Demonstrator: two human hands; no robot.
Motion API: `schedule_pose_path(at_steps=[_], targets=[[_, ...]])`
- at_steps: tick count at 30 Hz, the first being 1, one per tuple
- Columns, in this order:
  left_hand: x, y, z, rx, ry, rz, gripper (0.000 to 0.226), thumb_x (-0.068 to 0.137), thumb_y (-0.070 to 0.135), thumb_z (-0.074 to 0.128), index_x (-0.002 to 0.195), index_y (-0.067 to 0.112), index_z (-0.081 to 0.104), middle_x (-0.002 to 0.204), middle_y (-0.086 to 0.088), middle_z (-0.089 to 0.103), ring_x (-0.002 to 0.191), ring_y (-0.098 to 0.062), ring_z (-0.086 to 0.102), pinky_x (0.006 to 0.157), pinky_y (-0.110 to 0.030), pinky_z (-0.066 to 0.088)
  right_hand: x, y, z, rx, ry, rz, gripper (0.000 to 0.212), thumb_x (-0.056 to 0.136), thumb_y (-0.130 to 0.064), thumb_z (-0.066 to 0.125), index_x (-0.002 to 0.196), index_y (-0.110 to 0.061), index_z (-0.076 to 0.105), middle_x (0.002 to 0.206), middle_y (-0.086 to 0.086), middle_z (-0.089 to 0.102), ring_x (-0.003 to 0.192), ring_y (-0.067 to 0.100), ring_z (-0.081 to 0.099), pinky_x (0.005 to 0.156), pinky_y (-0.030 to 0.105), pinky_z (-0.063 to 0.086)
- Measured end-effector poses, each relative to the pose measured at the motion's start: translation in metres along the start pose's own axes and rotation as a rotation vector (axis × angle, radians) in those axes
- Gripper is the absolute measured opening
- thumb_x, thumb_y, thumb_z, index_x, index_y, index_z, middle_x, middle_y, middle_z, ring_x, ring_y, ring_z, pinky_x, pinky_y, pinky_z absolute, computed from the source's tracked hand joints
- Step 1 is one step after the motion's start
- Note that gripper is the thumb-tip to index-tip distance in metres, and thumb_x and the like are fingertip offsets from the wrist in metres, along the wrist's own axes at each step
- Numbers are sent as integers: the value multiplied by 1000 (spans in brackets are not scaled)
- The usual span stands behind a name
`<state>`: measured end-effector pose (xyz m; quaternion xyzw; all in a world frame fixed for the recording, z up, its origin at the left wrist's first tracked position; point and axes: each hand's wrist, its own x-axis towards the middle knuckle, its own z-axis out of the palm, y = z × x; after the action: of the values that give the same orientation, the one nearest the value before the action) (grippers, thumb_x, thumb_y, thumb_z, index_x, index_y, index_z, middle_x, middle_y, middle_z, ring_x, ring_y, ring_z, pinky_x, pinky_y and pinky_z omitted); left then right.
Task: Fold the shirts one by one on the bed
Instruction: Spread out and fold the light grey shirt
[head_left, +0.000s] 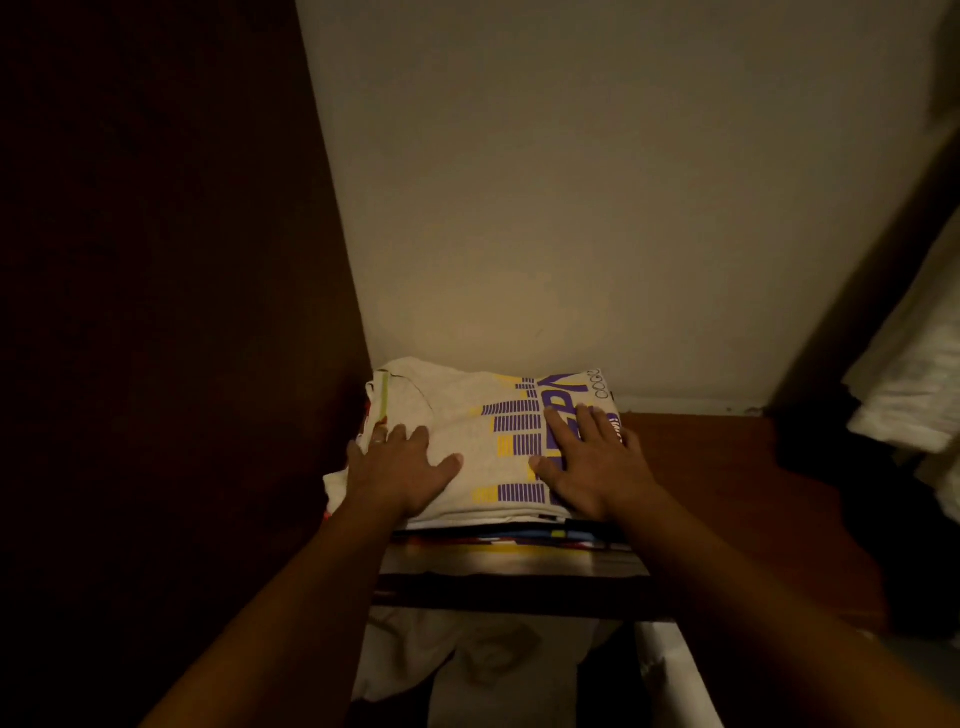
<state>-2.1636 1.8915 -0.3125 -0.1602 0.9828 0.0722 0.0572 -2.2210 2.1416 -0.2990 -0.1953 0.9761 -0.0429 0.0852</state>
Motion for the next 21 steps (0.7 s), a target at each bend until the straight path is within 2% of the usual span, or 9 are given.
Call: schedule_pose_path(at_steps=[2, 5, 7, 9, 12, 14, 21], targets=[[-8, 0, -10, 11, 22, 43, 68, 90, 73, 36, 134, 24, 50, 144, -8, 50, 141, -32, 35, 113, -56, 28, -7, 0, -6, -2, -16, -11, 80, 96, -75, 21, 159, -37, -10, 169, 7, -10, 155, 27, -9, 123, 56, 3], [-26, 3, -23, 12, -54, 81, 50, 90, 64, 48, 117, 23, 54, 128, -10, 58, 121, -32, 51, 96, -45, 45, -24, 0, -15, -8, -31, -28, 79, 98, -72, 24, 161, -32, -3, 169, 8, -1, 155, 29, -1, 121, 55, 8], [-42, 6, -31, 52, -105, 107, 43, 89, 61, 53, 110, 24, 55, 124, -10, 61, 112, -30, 56, 85, -39, 45, -40, -2, -24, -9, -43, -51, 79, 98, -70, 29, 161, -30, 5, 168, 8, 7, 155, 30, 6, 121, 55, 12], [-57, 13, -38, 78, -127, 130, 46, 89, 60, 56, 114, 21, 58, 126, -10, 62, 113, -29, 56, 80, -37, 42, -55, -4, -33, -7, -32, -78, 79, 98, -69, 35, 161, -28, 10, 166, 8, 16, 152, 31, 17, 120, 54, 18], [-84, 28, -52, 68, -72, 128, 56, 92, 58, 57, 132, 19, 56, 138, -10, 57, 125, -31, 52, 94, -42, 43, -79, -10, -48, -32, 7, -125, 76, 98, -66, 39, 159, -25, 19, 162, 8, 28, 146, 31, 30, 115, 50, 27], [-103, 35, -61, 90, 8, 123, 54, 93, 55, 54, 136, 22, 54, 139, -9, 56, 128, -32, 50, 100, -46, 39, -95, -13, -56, -58, 38, -150, 75, 98, -66, 39, 158, -23, 25, 159, 9, 35, 143, 31, 36, 112, 48, 32], [-164, 43, -108, 23, 46, 146, 53, 95, 51, 59, 139, 22, 54, 135, -7, 61, 122, -29, 57, 97, -41, 49, -144, -28, -95, -94, 94, -240, 62, 97, -60, 48, 146, -22, 47, 145, 8, 53, 129, 30, 51, 102, 40, 44]])
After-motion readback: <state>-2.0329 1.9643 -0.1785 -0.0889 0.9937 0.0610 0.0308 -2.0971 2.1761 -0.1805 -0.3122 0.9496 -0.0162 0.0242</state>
